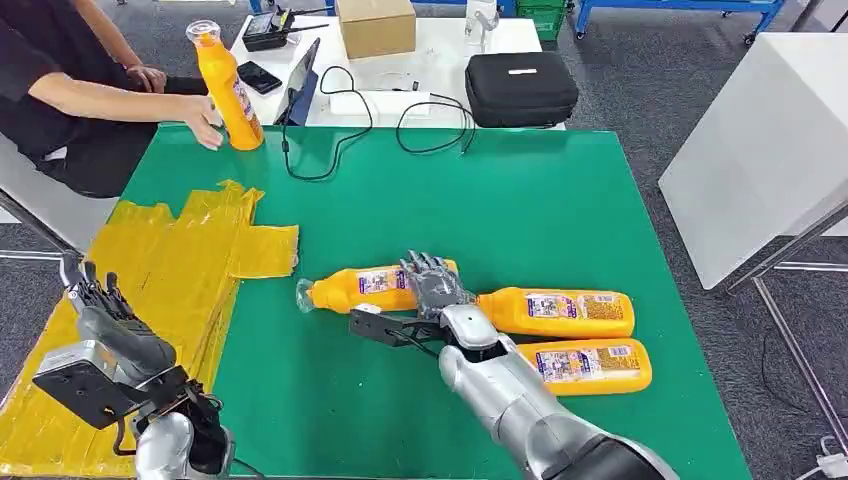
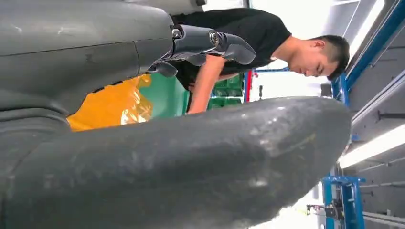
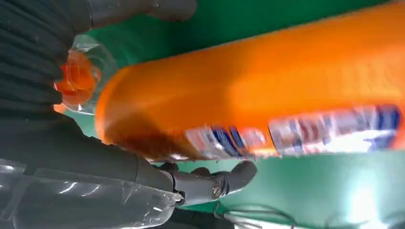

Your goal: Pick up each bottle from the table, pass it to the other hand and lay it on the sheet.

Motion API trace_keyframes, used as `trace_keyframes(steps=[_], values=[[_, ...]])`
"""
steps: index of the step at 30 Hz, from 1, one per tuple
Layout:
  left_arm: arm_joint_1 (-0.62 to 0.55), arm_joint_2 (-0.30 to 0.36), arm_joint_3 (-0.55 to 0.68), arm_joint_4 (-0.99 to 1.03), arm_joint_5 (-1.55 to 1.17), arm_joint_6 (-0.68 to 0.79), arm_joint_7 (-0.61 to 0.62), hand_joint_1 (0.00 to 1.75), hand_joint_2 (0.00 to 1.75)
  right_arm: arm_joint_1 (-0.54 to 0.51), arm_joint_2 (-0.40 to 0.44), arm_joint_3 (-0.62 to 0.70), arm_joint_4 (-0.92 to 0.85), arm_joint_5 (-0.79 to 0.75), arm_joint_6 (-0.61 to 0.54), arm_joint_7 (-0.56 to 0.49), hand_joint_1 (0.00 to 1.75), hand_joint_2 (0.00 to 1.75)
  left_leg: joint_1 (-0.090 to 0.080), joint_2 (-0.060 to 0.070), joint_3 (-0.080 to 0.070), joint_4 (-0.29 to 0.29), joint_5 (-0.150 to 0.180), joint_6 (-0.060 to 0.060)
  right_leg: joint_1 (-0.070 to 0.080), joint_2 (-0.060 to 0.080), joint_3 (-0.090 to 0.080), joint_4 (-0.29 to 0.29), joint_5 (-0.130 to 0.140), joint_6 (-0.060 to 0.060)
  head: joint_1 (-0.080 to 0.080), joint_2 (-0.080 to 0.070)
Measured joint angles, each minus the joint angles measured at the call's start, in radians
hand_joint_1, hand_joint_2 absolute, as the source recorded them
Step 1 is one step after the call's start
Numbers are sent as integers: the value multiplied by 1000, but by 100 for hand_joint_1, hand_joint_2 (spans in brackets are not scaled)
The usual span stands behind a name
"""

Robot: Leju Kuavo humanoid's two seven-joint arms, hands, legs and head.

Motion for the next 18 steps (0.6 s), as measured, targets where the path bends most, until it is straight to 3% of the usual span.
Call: trace_keyframes(steps=[6,18], values=[[-3,0,0,5,10,-12,0,0,0,-33,0,1,44,13,85,56,0,175,0,0,0,0,0,0,0,0,0,0,0,0,0,0],[-4,0,0,7,10,-12,0,0,0,-47,0,1,71,13,96,62,0,175,0,0,1,0,0,0,0,0,0,0,0,0,0,0]])
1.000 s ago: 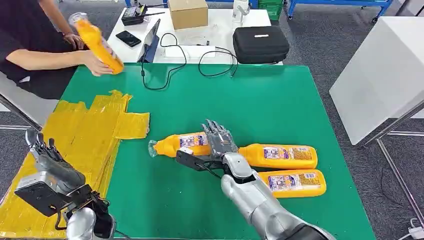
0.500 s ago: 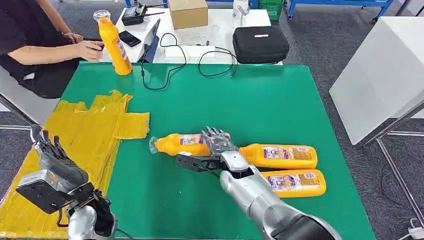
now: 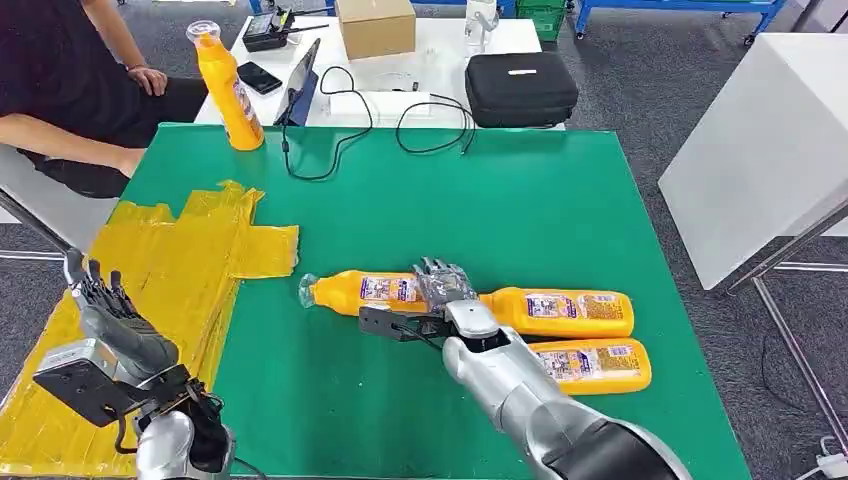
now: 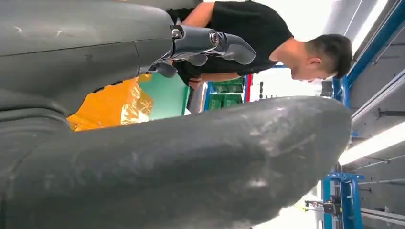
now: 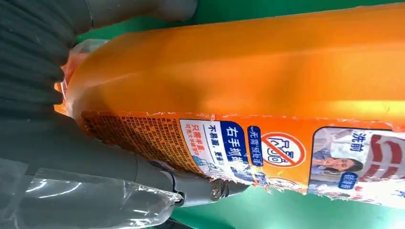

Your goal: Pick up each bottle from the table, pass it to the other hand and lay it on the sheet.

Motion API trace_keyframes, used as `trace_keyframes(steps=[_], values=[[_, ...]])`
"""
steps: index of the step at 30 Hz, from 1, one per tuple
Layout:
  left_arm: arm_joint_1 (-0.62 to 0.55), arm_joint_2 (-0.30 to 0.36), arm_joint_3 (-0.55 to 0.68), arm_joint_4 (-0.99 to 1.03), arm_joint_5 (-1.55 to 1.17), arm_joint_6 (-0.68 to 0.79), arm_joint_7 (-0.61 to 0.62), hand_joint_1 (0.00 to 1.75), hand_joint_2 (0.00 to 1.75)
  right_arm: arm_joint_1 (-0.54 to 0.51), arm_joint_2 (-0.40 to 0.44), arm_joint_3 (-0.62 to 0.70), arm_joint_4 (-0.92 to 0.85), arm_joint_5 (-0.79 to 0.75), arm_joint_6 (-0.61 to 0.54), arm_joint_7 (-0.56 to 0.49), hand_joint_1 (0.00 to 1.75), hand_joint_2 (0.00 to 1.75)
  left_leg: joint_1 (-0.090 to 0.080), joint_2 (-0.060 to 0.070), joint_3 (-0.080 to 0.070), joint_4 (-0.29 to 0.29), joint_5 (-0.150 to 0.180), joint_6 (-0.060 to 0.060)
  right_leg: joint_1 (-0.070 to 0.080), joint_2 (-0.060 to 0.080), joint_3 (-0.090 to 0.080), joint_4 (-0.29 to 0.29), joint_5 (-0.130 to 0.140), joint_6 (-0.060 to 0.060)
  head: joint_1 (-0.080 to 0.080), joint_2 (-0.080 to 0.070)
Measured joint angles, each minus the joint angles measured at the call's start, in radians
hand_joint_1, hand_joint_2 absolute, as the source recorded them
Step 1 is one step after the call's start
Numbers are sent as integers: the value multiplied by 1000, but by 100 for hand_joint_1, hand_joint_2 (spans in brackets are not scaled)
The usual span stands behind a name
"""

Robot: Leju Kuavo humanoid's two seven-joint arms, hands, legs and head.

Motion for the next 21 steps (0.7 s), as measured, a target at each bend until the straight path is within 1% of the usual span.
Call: trace_keyframes(steps=[1,3,9,21], values=[[0,0,0,0,0,0,0,0,0,0,0,0,1,0,0,0,0,175,0,0,0,0,0,0,0,0,0,0,0,0,0,0],[0,0,0,0,0,0,0,0,0,-2,0,0,4,0,1,1,175,175,0,0,0,0,0,0,0,0,0,0,0,0,0,0],[-1,0,0,0,20,-10,-2,0,0,-17,-1,2,14,11,52,6,175,175,0,0,0,0,0,0,0,0,0,0,0,0,0,0],[-1,0,-2,-1,43,-13,-10,0,0,-22,-5,2,20,9,57,-7,175,175,0,0,2,0,0,0,0,0,2,0,0,0,0,0]])
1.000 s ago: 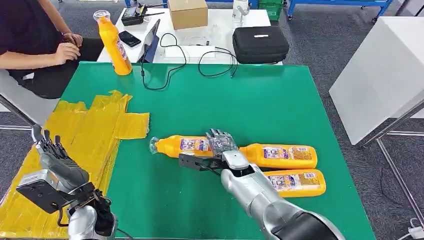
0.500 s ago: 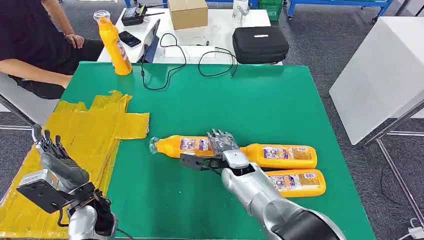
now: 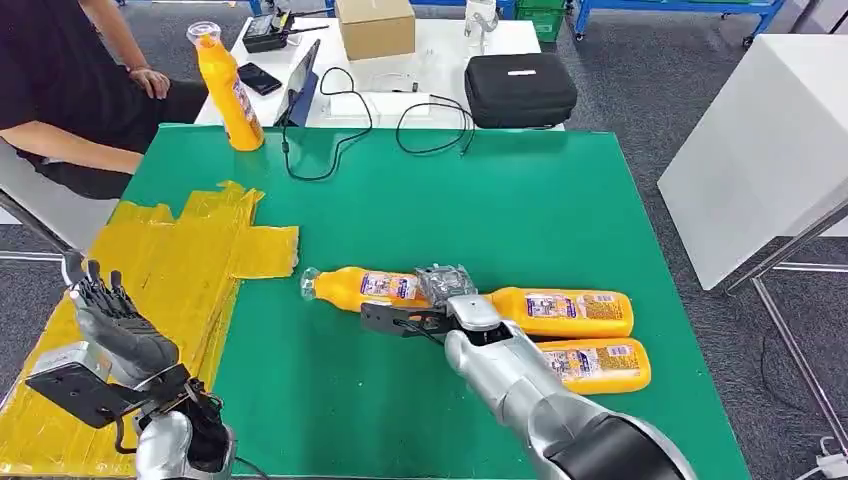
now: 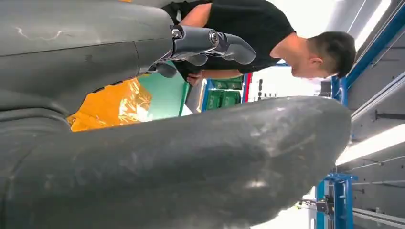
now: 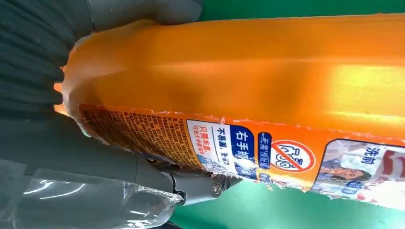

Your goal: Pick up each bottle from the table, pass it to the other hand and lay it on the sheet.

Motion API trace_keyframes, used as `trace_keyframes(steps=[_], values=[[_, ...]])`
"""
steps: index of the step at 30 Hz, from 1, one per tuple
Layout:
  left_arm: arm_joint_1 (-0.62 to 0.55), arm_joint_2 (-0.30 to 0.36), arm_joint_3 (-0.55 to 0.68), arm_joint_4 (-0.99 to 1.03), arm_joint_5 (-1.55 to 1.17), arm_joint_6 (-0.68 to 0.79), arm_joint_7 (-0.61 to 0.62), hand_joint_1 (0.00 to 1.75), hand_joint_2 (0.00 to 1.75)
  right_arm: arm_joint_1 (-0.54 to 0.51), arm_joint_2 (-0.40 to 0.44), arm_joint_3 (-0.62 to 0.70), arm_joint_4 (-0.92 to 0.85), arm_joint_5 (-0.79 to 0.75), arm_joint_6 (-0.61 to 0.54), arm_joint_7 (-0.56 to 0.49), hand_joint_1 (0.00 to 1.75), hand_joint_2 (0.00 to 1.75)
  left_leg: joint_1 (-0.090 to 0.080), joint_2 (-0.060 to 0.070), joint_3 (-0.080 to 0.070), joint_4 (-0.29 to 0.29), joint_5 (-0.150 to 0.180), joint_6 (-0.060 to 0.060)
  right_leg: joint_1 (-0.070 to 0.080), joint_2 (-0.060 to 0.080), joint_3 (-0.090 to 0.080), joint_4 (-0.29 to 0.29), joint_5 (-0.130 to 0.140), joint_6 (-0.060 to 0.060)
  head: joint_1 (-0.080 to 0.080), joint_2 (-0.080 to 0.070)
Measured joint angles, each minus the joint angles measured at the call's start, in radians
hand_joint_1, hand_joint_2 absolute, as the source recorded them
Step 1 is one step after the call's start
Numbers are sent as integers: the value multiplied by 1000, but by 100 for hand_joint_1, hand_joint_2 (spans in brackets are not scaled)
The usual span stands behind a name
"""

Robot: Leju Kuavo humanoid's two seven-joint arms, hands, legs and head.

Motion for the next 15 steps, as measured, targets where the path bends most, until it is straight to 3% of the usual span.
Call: trace_keyframes(steps=[15], values=[[0,0,-4,0,5,0,-1,0,0,0,0,0,2,-1,-3,-1,175,175,0,0,1,0,0,0,0,0,1,0,0,0,0,0]])
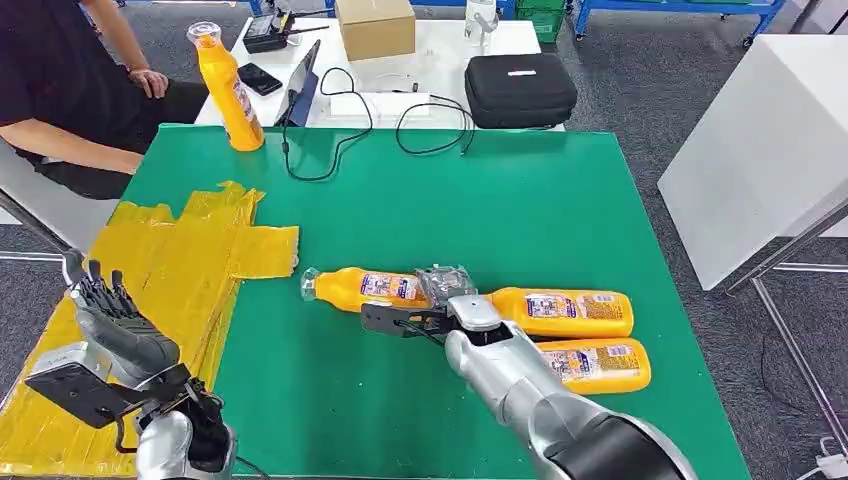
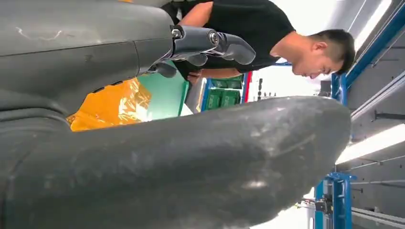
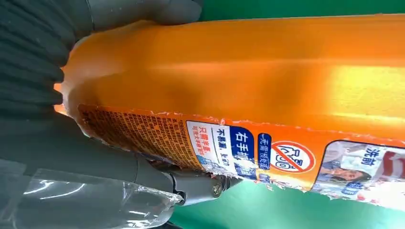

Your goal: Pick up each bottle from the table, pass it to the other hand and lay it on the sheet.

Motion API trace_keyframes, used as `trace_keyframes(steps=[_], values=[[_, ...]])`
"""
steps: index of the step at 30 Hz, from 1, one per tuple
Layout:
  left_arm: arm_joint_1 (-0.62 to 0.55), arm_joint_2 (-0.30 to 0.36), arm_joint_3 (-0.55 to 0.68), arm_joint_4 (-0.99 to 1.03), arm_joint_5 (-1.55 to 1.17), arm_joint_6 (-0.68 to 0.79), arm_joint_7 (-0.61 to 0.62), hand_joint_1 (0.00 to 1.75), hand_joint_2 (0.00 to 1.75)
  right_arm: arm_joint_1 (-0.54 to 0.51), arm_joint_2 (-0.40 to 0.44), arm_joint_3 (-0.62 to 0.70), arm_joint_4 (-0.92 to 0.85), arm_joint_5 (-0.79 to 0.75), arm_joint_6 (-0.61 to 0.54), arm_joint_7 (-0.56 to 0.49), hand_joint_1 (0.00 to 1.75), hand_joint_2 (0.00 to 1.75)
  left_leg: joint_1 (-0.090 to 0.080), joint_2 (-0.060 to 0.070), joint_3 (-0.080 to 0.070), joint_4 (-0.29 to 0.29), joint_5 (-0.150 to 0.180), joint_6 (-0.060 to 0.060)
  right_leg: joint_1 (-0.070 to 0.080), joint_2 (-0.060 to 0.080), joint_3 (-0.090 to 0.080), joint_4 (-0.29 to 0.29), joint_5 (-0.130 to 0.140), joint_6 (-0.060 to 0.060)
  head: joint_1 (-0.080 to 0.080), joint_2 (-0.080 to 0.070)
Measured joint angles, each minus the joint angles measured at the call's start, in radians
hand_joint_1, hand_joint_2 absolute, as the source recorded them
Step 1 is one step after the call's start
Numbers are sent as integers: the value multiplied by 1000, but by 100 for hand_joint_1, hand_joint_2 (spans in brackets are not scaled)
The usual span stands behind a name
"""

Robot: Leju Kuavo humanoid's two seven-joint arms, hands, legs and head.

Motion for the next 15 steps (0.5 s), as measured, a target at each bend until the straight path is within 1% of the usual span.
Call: trace_keyframes(steps=[4,9,10,13,14,15], values=[[4,0,-2,-7,0,5,1,0,0,25,0,-16,-1,-46,-157,-47,175,175,0,0,0,0,0,0,0,0,0,0,0,0,0,0],[6,0,-8,-19,2,7,2,0,0,32,0,-27,-1,-52,-167,-55,175,175,0,0,0,0,0,0,0,0,0,0,0,0,0,0],[6,0,-9,-19,1,7,3,0,175,33,0,-28,-2,-54,-174,-58,175,175,0,0,0,0,0,0,0,0,0,0,0,0,0,0],[9,0,-9,-23,6,-8,21,0,175,47,1,-40,-6,-78,-220,-87,175,175,0,0,0,0,0,0,0,0,0,0,0,0,0,0],[14,1,-11,-23,54,-68,81,0,175,64,5,-54,-28,-138,-235,-143,175,175,0,0,-1,0,0,0,0,0,1,0,0,0,1,0],[33,2,-14,-22,151,-161,160,0,175,105,10,-75,-87,-233,-230,-231,175,175,0,0,-1,0,0,0,0,0,0,0,0,0,1,0]])
